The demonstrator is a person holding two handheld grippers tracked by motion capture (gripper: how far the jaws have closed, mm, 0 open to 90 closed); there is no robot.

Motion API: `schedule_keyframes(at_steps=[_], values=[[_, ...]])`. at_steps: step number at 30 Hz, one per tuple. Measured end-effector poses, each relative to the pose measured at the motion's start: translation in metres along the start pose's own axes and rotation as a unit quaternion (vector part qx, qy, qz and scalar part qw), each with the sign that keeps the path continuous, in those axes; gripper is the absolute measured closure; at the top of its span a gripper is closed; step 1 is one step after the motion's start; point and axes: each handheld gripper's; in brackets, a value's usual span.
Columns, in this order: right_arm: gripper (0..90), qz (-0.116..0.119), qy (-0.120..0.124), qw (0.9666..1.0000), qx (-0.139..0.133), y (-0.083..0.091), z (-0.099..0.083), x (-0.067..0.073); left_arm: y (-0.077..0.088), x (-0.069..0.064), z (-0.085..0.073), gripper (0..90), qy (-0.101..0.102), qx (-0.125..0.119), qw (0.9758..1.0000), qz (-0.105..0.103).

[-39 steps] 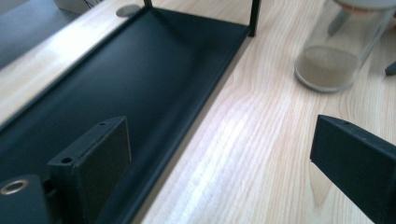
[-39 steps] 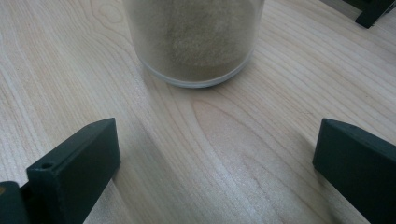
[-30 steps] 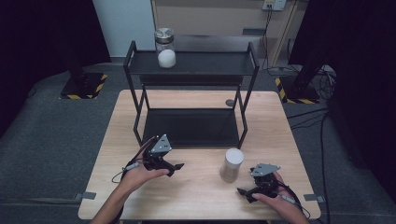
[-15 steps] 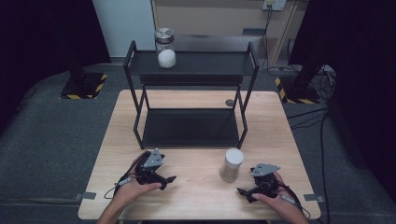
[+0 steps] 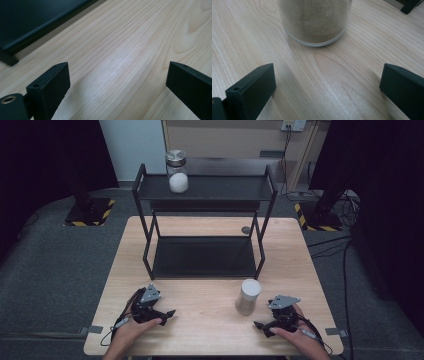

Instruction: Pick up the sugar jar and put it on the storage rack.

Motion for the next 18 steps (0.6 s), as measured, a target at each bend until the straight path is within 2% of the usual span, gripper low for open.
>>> schedule_keyframes(at_steps=[4,8,18], values=[[0.9,0.000,0.000,1.0000,0.000,0.0000,0.0000,0.0001,-0.0014,0.0035,-0.0045,4.5,0.020,0.002,0.9998,0.008],[0.9,0.000,0.000,1.0000,0.000,0.0000,0.0000,0.0001,-0.0019,0.0051,-0.0054,3.6,0.028,0.001,0.9995,0.018],[0.9,0.000,0.000,1.0000,0.000,0.0000,0.0000,0.0001,-0.0023,0.0077,-0.0040,1.8,0.026,0.005,0.9996,0.014]])
Point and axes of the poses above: each handheld gripper's, and its own axes: y roughly backward along the jaws, z roughly out of its top, x roughly to its left, and after that the axes turned 11 degrees about -z, right-handed
